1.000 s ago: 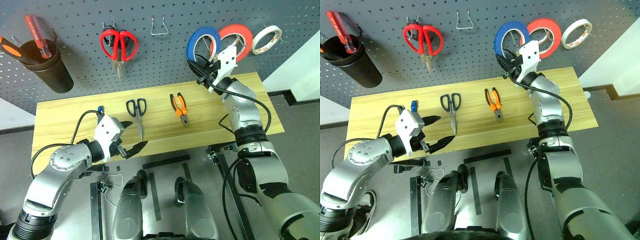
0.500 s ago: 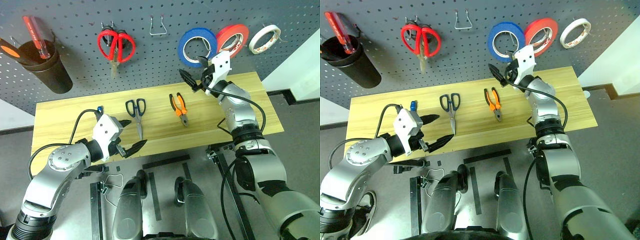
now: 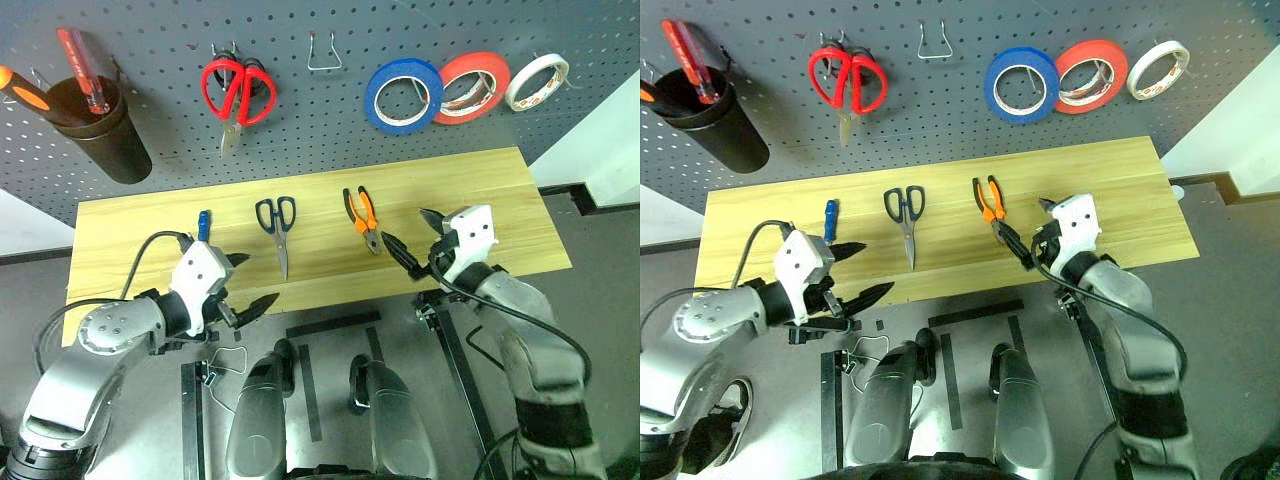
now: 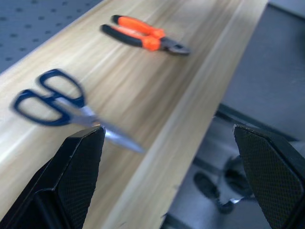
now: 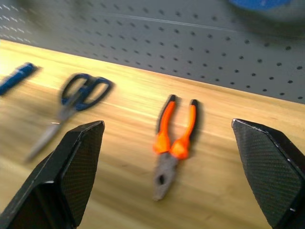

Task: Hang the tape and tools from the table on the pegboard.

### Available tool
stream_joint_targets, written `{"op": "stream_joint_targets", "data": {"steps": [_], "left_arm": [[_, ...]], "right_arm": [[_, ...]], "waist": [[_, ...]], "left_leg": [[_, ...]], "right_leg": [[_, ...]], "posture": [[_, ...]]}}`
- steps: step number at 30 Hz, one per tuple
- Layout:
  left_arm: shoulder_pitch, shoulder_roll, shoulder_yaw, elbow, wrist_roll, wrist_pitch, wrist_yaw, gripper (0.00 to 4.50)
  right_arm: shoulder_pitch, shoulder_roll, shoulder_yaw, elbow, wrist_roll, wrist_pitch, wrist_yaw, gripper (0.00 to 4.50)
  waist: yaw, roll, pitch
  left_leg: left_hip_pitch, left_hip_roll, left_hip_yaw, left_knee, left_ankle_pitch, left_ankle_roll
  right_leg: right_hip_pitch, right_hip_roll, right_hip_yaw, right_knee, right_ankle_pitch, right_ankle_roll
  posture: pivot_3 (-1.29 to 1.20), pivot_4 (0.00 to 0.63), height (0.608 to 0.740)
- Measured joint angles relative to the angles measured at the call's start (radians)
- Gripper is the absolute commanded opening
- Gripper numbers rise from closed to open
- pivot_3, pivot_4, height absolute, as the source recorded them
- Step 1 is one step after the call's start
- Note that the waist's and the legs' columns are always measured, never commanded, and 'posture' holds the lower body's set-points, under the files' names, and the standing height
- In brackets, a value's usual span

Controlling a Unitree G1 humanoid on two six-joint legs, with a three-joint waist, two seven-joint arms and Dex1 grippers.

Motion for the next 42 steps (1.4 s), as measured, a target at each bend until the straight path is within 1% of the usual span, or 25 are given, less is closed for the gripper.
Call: {"op": "stream_joint_targets", "data": {"steps": [2, 4, 6, 8, 11, 15, 21, 26, 29, 34, 42], "left_arm": [[-0.015, 0.014, 0.012, 0.042, 0.008, -0.025, -0.009, 4.50], [-0.059, 0.006, 0.004, 0.099, 0.030, -0.044, -0.003, 4.50], [-0.095, -0.024, -0.018, 0.123, 0.049, -0.054, 0.012, 4.50], [-0.111, -0.062, -0.058, 0.123, 0.055, -0.055, 0.023, 4.50], [-0.129, -0.092, -0.096, 0.122, 0.060, -0.053, 0.035, 4.50], [-0.130, -0.096, -0.098, 0.109, 0.059, -0.042, 0.046, 4.50], [-0.098, -0.099, -0.100, 0.071, 0.052, -0.022, 0.058, 4.50], [-0.093, -0.099, -0.101, 0.065, 0.046, -0.006, 0.063, 4.50], [-0.094, -0.101, -0.101, 0.065, 0.045, -0.003, 0.065, 4.50], [-0.093, -0.103, -0.102, 0.052, 0.043, 0.003, 0.068, 4.50], [-0.084, -0.110, -0.103, 0.027, 0.033, 0.022, 0.079, 4.50]], "right_arm": [[-0.018, 0.040, 0.031, -0.059, -0.001, 0.064, -0.062, 4.48], [-0.102, 0.111, 0.074, -0.039, -0.022, 0.099, -0.134, 4.48], [-0.189, 0.167, 0.105, 0.021, -0.058, 0.111, -0.203, 4.48], [-0.255, 0.208, 0.137, 0.105, -0.103, 0.107, -0.258, 4.48], [-0.306, 0.256, 0.175, 0.221, -0.148, 0.068, -0.298, 4.48], [-0.358, 0.261, 0.171, 0.353, -0.180, 0.062, -0.324, 4.48], [-0.449, 0.261, 0.154, 0.506, -0.197, 0.144, -0.335, 4.48], [-0.509, 0.257, 0.174, 0.616, -0.213, 0.191, -0.313, 4.48], [-0.538, 0.250, 0.207, 0.680, -0.223, 0.197, -0.270, 4.48], [-0.569, 0.250, 0.223, 0.751, -0.238, 0.177, -0.236, 4.48], [-0.622, 0.251, 0.216, 0.815, -0.254, 0.128, -0.225, 4.48]], "waist": [[-0.001, 0.000, -0.001], [-0.002, 0.000, -0.001], [-0.001, 0.000, -0.001], [0.003, -0.001, -0.001], [0.001, -0.001, -0.001], [-0.002, -0.001, -0.001], [-0.004, -0.001, -0.001], [-0.004, 0.000, -0.001], [-0.004, 0.000, 0.000], [-0.004, 0.001, 0.001], [-0.006, 0.002, 0.002]], "left_leg": [[0.000, 0.001, 0.000, 0.000, 0.000, 0.000], [-0.002, 0.001, 0.001, 0.000, 0.002, 0.000], [-0.002, 0.001, 0.002, 0.000, 0.002, 0.001], [-0.003, 0.000, 0.003, 0.000, 0.003, 0.002], [-0.004, -0.001, 0.004, -0.001, 0.006, 0.002], [-0.004, -0.001, 0.005, -0.002, 0.006, 0.002], [-0.003, 0.000, 0.005, -0.002, 0.006, 0.002], [-0.003, 0.000, 0.005, -0.002, 0.005, 0.003], [-0.003, 0.000, 0.005, -0.002, 0.005, 0.004], [-0.003, 0.000, 0.005, -0.003, 0.005, 0.004], [-0.003, 0.000, 0.005, -0.006, 0.003, 0.006]], "right_leg": [[0.000, 0.000, 0.000, -0.001, 0.001, -0.002], [-0.004, 0.000, 0.000, -0.002, 0.001, -0.008], [-0.004, -0.001, 0.000, -0.003, 0.002, -0.008], [-0.004, 0.000, 0.000, -0.003, 0.003, -0.005], [-0.005, 0.000, 0.000, -0.003, 0.003, -0.001], [-0.005, 0.000, 0.000, -0.003, 0.003, 0.000], [-0.005, 0.000, 0.000, -0.002, 0.003, 0.000], [-0.005, 0.000, 0.000, -0.002, 0.003, 0.000], [-0.005, 0.000, 0.000, -0.002, 0.002, 0.000], [-0.006, -0.001, 0.000, -0.003, 0.003, 0.000], [-0.006, -0.001, 0.000, -0.005, 0.002, 0.000]], "posture": [[0.08, 0.360, 0.717], [0.08, 0.366, 0.717], [0.07, 0.371, 0.717], [0.07, 0.381, 0.717], [0.07, 0.396, 0.717], [0.07, 0.414, 0.717], [0.07, 0.426, 0.717], [0.07, 0.434, 0.717], [0.07, 0.437, 0.717], [0.07, 0.443, 0.717], [0.07, 0.450, 0.717]]}}
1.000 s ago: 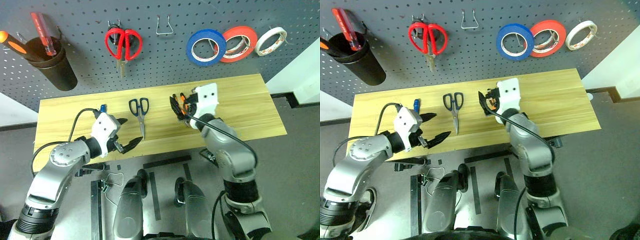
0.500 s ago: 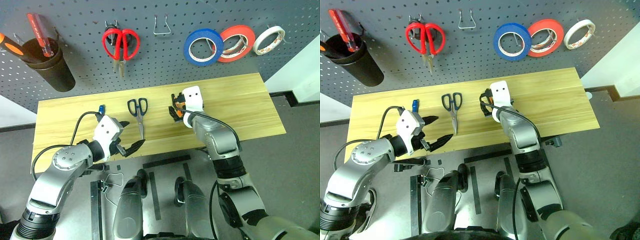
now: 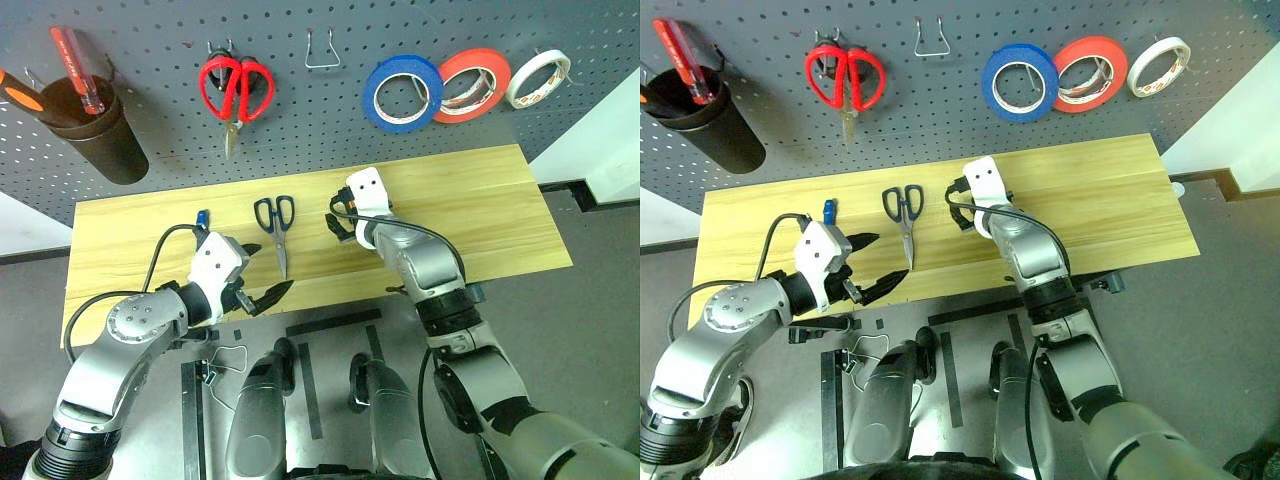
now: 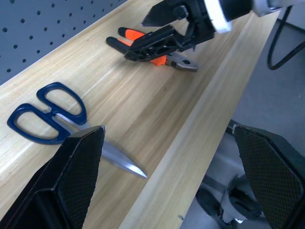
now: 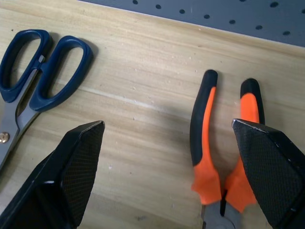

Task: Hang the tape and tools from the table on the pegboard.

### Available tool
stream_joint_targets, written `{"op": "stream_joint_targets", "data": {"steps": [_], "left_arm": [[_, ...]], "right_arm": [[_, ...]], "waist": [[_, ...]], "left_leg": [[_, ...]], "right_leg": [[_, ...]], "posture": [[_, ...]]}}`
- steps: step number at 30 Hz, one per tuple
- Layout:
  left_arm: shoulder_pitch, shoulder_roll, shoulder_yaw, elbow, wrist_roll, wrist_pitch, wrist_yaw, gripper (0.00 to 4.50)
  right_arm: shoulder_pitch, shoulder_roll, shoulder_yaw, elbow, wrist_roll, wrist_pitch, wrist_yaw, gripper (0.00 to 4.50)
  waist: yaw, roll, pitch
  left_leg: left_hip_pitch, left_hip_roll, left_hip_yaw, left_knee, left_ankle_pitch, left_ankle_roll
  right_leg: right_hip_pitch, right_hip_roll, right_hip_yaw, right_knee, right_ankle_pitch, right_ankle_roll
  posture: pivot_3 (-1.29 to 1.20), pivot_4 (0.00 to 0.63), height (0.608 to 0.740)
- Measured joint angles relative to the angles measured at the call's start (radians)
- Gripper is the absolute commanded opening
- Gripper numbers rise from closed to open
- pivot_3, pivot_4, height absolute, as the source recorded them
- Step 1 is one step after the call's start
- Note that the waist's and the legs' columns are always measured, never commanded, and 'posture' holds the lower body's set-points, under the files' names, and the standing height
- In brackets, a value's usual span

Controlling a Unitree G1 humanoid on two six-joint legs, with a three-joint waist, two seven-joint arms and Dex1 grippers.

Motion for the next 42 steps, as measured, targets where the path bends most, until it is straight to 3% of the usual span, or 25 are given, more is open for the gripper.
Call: {"op": "stream_joint_targets", "data": {"steps": [32, 42], "left_arm": [[0.040, 0.001, 0.002, -0.061, -0.033, 0.045, 0.026, 4.50], [0.055, 0.001, 0.007, -0.087, -0.035, 0.065, 0.045, 4.50]], "right_arm": [[-0.103, -0.003, -0.023, 0.168, -0.028, 0.050, 0.021, 4.48], [-0.195, 0.009, -0.061, 0.341, -0.035, 0.020, -0.020, 4.48]], "waist": [[-0.024, 0.001, 0.007], [-0.023, 0.001, 0.007]], "left_leg": [[0.000, -0.001, 0.002, -0.010, 0.003, -0.004], [0.000, -0.001, 0.002, -0.011, 0.003, -0.004]], "right_leg": [[-0.003, 0.000, 0.000, -0.005, -0.001, -0.001], [-0.003, 0.000, 0.000, -0.005, -0.001, -0.001]], "posture": [[0.08, 0.464, 0.717], [0.09, 0.465, 0.717]]}}
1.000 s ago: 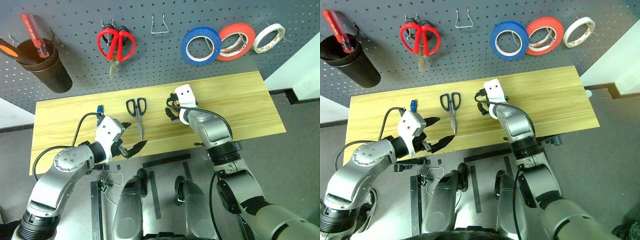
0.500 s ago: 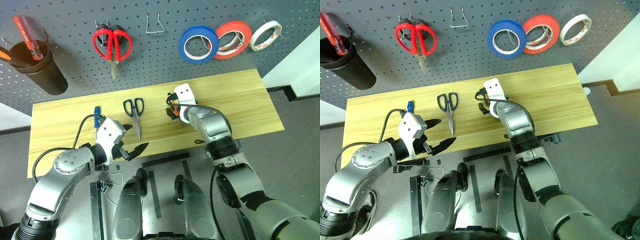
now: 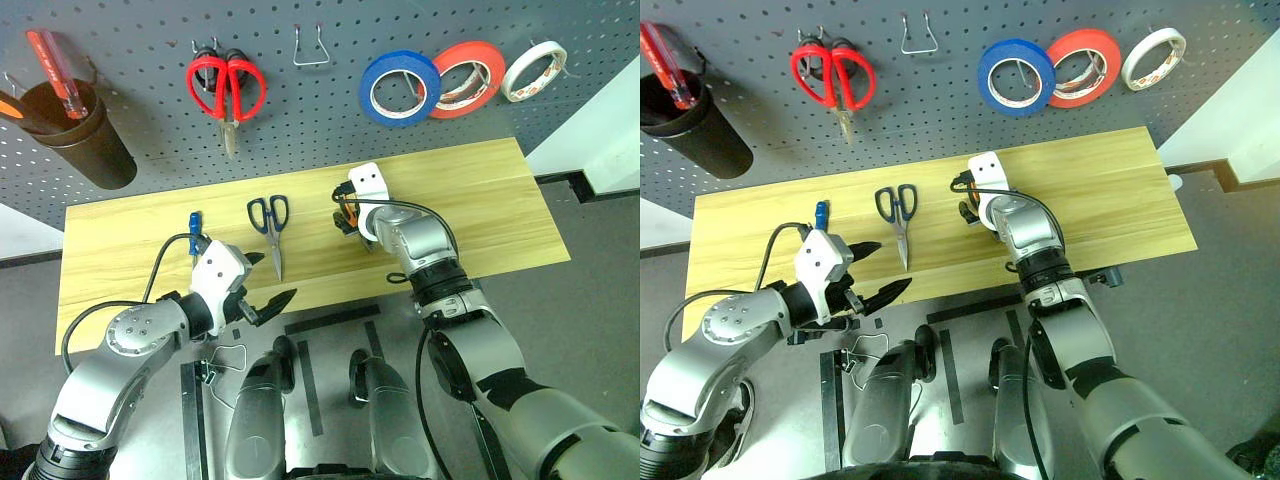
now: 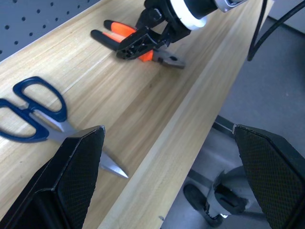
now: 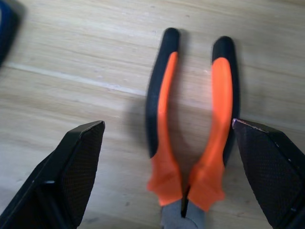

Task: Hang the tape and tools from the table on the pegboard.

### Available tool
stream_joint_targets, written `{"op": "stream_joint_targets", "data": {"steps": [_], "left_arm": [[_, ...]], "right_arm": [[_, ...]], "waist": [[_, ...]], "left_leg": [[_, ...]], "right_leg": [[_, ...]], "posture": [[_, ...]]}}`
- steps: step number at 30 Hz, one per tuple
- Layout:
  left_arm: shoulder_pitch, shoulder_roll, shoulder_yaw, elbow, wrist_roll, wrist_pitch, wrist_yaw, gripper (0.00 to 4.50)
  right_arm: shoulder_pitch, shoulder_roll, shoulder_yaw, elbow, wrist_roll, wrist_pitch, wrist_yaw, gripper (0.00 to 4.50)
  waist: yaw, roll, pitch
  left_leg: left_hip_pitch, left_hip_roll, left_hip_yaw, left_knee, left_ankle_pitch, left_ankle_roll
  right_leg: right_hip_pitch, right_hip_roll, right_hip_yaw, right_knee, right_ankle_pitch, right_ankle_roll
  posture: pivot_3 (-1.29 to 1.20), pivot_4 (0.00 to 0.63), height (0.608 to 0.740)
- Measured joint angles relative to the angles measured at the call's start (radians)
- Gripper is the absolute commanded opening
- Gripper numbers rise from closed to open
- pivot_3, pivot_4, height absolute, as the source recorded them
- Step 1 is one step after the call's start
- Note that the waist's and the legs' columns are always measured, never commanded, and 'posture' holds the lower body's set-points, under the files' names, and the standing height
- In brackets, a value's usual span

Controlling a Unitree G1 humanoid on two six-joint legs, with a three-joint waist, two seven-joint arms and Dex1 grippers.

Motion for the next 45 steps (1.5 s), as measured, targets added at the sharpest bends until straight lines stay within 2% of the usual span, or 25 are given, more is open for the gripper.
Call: {"op": "stream_joint_targets", "data": {"steps": [8, 24, 27, 31, 32, 38, 45], "left_arm": [[0.008, 0.000, 0.006, -0.018, 0.000, 0.008, 0.006, 4.50], [0.008, -0.002, 0.006, -0.019, -0.001, 0.014, 0.008, 4.50], [0.009, -0.002, 0.006, -0.020, -0.001, 0.015, 0.009, 4.50], [0.010, -0.002, 0.006, -0.020, -0.001, 0.016, 0.009, 4.50], [0.010, -0.002, 0.006, -0.020, -0.001, 0.016, 0.009, 4.50], [0.008, -0.002, 0.006, -0.019, 0.000, 0.016, 0.008, 4.50], [-0.019, -0.002, 0.004, -0.009, 0.001, 0.008, 0.003, 4.50]], "right_arm": [[-0.034, -0.001, -0.001, 0.079, -0.012, 0.000, -0.012, 4.48], [-0.050, -0.007, 0.022, 0.090, -0.036, 0.054, 0.046, 4.48], [-0.053, -0.007, 0.021, 0.093, -0.041, 0.054, 0.051, 3.92], [-0.054, -0.008, 0.021, 0.093, -0.043, 0.054, 0.053, 2.60], [-0.054, -0.008, 0.021, 0.093, -0.043, 0.053, 0.054, 2.38], [-0.055, -0.008, 0.021, 0.096, -0.044, 0.050, 0.055, 2.35], [-0.021, -0.021, 0.035, 0.041, -0.052, 0.035, 0.078, 2.35]], "waist": [[-0.001, 0.000, 0.002], [-0.001, 0.000, 0.003], [-0.001, 0.000, 0.003], [-0.002, 0.000, 0.003], [-0.002, 0.000, 0.003], [-0.002, 0.000, 0.003], [0.000, 0.000, 0.003]], "left_leg": [[0.000, 0.000, 0.000, -0.001, 0.000, 0.000], [0.000, 0.000, 0.000, -0.001, 0.000, 0.000], [0.000, 0.000, 0.000, -0.001, 0.000, 0.001], [0.000, 0.000, 0.000, -0.002, 0.000, 0.001], [0.000, 0.000, 0.000, -0.002, 0.000, 0.001], [0.000, 0.000, 0.000, -0.002, -0.001, 0.001], [-0.001, 0.000, 0.000, -0.002, 0.000, 0.000]], "right_leg": [[0.000, 0.000, 0.000, 0.000, 0.000, 0.000], [0.000, 0.000, 0.000, -0.001, 0.000, 0.000], [0.000, -0.001, 0.000, -0.001, 0.000, 0.000], [-0.001, -0.001, 0.000, -0.001, 0.000, 0.000], [-0.001, -0.001, 0.000, -0.001, 0.000, 0.000], [-0.001, -0.001, 0.000, -0.001, 0.000, 0.000], [-0.001, -0.001, 0.000, -0.002, 0.000, 0.000]], "posture": [[0.08, 0.467, 0.717], [0.08, 0.463, 0.717], [0.08, 0.465, 0.717], [0.08, 0.465, 0.717], [0.08, 0.464, 0.717], [0.08, 0.459, 0.717], [0.08, 0.422, 0.717]]}}
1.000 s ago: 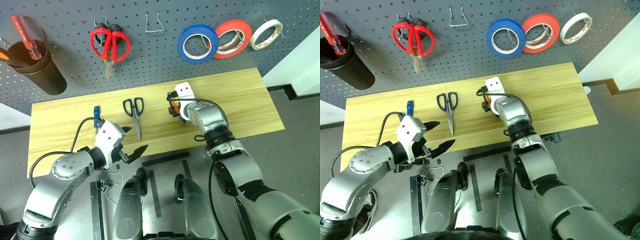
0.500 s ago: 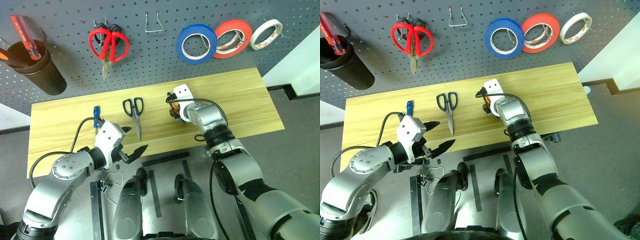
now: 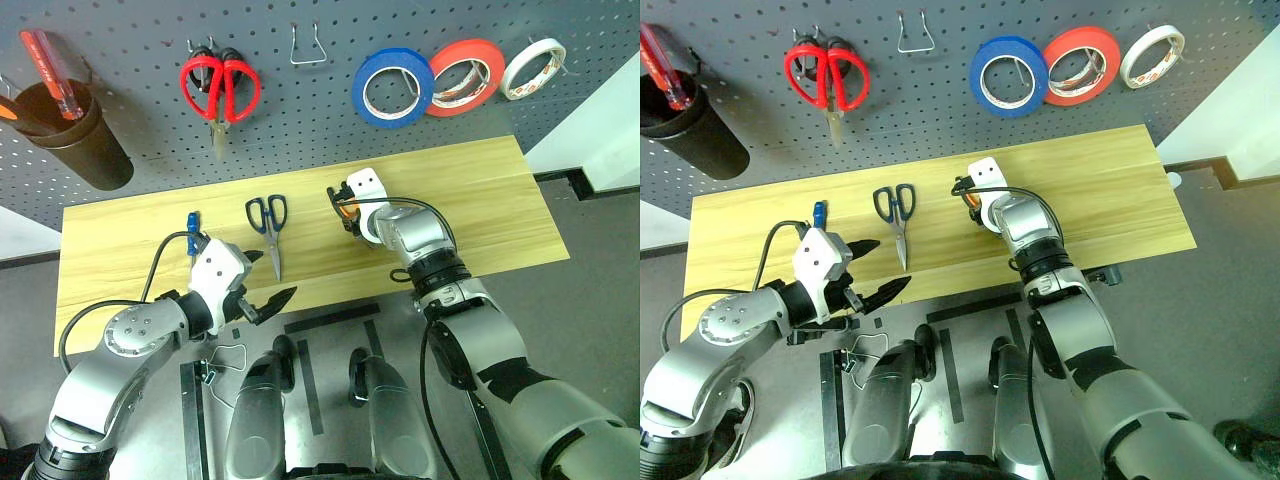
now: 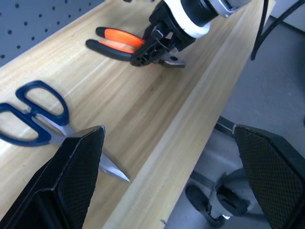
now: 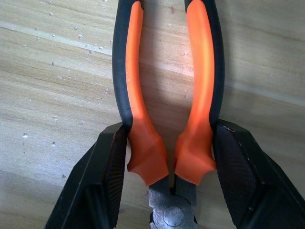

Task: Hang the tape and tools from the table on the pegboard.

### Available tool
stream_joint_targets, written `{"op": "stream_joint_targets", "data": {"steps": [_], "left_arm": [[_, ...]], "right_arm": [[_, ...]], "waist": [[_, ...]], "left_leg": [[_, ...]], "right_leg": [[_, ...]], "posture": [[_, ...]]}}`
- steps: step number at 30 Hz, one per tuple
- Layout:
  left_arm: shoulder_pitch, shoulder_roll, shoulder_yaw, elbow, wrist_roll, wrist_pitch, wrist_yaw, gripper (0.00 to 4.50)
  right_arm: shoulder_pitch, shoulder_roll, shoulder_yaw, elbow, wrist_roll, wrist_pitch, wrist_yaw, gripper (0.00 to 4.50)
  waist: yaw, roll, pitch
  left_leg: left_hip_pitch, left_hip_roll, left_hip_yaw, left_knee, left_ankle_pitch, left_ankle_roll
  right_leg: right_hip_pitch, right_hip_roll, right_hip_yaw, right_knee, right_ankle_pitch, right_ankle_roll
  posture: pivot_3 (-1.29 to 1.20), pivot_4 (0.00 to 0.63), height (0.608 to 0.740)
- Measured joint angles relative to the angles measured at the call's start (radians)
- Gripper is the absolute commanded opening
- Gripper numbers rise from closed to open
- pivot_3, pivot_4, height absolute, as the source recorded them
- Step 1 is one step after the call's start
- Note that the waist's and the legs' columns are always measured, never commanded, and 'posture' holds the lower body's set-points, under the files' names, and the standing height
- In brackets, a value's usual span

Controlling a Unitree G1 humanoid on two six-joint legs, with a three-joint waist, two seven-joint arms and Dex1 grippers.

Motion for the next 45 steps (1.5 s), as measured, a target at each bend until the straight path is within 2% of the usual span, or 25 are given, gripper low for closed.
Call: {"op": "stream_joint_targets", "data": {"steps": [4, 10, 14, 19, 25, 32, 33, 34, 40, 45], "left_arm": [[-0.030, 0.000, -0.006, 0.043, 0.004, -0.021, -0.007, 4.50], [-0.074, 0.000, -0.013, 0.100, 0.013, -0.071, -0.029, 4.50], [-0.078, -0.001, -0.011, 0.151, 0.018, -0.119, -0.053, 4.50], [-0.053, -0.041, 0.008, 0.227, 0.024, -0.217, -0.072, 4.50], [-0.040, -0.114, 0.018, 0.280, 0.046, -0.347, -0.070, 4.50], [-0.080, -0.156, 0.021, 0.335, 0.047, -0.419, -0.063, 4.50], [-0.086, -0.163, 0.021, 0.341, 0.047, -0.427, -0.062, 4.50], [-0.093, -0.170, 0.021, 0.348, 0.048, -0.434, -0.061, 4.50], [-0.123, -0.202, 0.022, 0.379, 0.049, -0.459, -0.038, 4.50], [-0.128, -0.212, 0.023, 0.362, 0.046, -0.464, -0.021, 4.50]], "right_arm": [[0.083, -0.017, 0.007, -0.196, 0.012, 0.030, 0.037, 2.35], [0.224, -0.083, 0.009, -0.651, 0.061, 0.175, 0.113, 2.35], [0.373, -0.126, -0.003, -0.973, 0.103, 0.300, 0.129, 2.35], [0.491, -0.128, -0.042, -1.211, 0.153, 0.369, 0.125, 2.35], [0.515, -0.074, -0.104, -1.392, 0.312, 0.317, 0.196, 2.35], [0.329, -0.020, -0.162, -1.409, 0.445, 0.218, 0.198, 2.35], [0.297, -0.019, -0.162, -1.396, 0.445, 0.187, 0.191, 2.35], [0.268, -0.015, -0.162, -1.372, 0.442, 0.147, 0.184, 2.35], [0.082, -0.015, -0.134, -1.117, 0.337, -0.115, 0.130, 2.35], [-0.024, -0.025, -0.124, -0.781, 0.246, -0.284, 0.074, 2.34]], "waist": [[0.002, 0.000, 0.000], [0.003, -0.002, -0.002], [0.004, -0.004, -0.005], [0.000, -0.005, -0.008], [0.000, -0.012, -0.016], [0.000, -0.015, -0.025], [0.000, -0.015, -0.027], [0.000, -0.016, -0.028], [-0.002, -0.017, -0.036], [0.001, -0.017, -0.037]], "left_leg": [[-0.002, 0.000, 0.000, 0.000, 0.001, -0.001], [-0.009, -0.001, 0.000, 0.001, 0.001, -0.002], [-0.015, -0.001, 0.000, 0.002, 0.001, -0.002], [-0.015, -0.001, 0.000, 0.002, 0.002, -0.003], [-0.015, -0.001, -0.001, 0.003, 0.002, -0.003], [-0.015, -0.002, 0.000, 0.007, 0.003, -0.003], [-0.015, -0.002, 0.000, 0.007, 0.003, -0.003], [-0.015, -0.002, 0.000, 0.008, 0.003, -0.003], [-0.015, -0.002, 0.000, 0.013, 0.003, -0.002], [-0.015, -0.001, 0.000, 0.020, 0.003, -0.001]], "right_leg": [[-0.002, 0.000, 0.000, 0.000, 0.000, 0.001], [-0.008, 0.001, 0.000, 0.000, 0.000, 0.001], [-0.014, 0.001, -0.001, 0.001, 0.000, 0.001], [-0.015, 0.001, -0.001, 0.002, 0.000, 0.001], [-0.014, 0.002, -0.001, 0.002, 0.000, 0.001], [-0.013, 0.002, -0.002, 0.006, 0.001, 0.001], [-0.012, 0.002, -0.002, 0.006, 0.001, 0.001], [-0.012, 0.002, -0.003, 0.006, 0.001, 0.001], [-0.011, 0.003, -0.003, 0.010, 0.001, 0.000], [-0.011, 0.003, -0.003, 0.017, 0.001, 0.000]], "posture": [[0.08, 0.393, 0.717], [0.08, 0.341, 0.717], [0.07, 0.325, 0.717], [0.06, 0.308, 0.717], [0.06, 0.295, 0.717], [0.05, 0.290, 0.717], [0.04, 0.270, 0.717], [0.04, 0.296, 0.717], [0.05, 0.291, 0.717], [0.07, 0.299, 0.717]]}}
